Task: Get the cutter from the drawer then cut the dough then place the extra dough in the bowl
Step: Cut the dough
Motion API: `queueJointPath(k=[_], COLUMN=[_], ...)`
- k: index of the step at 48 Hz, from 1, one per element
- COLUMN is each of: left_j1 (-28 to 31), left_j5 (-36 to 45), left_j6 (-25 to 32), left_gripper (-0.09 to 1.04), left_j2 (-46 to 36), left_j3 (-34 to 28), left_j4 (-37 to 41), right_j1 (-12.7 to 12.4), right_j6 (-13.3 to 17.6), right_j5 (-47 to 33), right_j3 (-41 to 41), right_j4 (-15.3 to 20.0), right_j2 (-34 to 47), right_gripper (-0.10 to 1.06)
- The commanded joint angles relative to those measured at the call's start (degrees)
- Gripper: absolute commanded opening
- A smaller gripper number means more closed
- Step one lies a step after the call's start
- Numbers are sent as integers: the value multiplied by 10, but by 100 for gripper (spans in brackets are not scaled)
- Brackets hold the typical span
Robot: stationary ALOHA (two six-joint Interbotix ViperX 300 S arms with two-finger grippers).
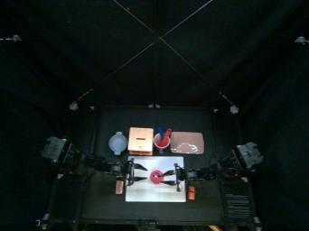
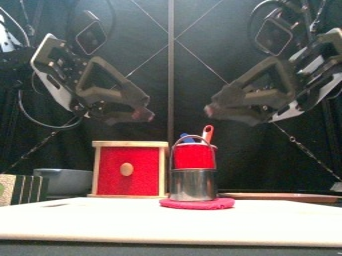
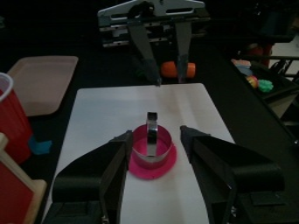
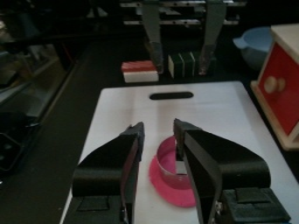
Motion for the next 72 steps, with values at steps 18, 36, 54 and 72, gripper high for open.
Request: queueJointPath(k=[18,36,54,72], left_j1=[3,25,36,36], left_j5=[-4,11,62,64], left_j6=[14,16,16,16], left_gripper=[84,84,83,83], left_j2=[62,74,102,104], left_j3=[-61,-73,-103,-111], left_j4=[-7,-6,1,7], right_j1=[0,-5,-5,-10], right_j6=[-6,-6,-7,-3], right_j5=[-6,-6,13,18], right_j3=[0,-15,-22,-33], right_j4=[47,45,47,54], right_j2=[11,38,45,45], right_gripper=[73,73,73,73])
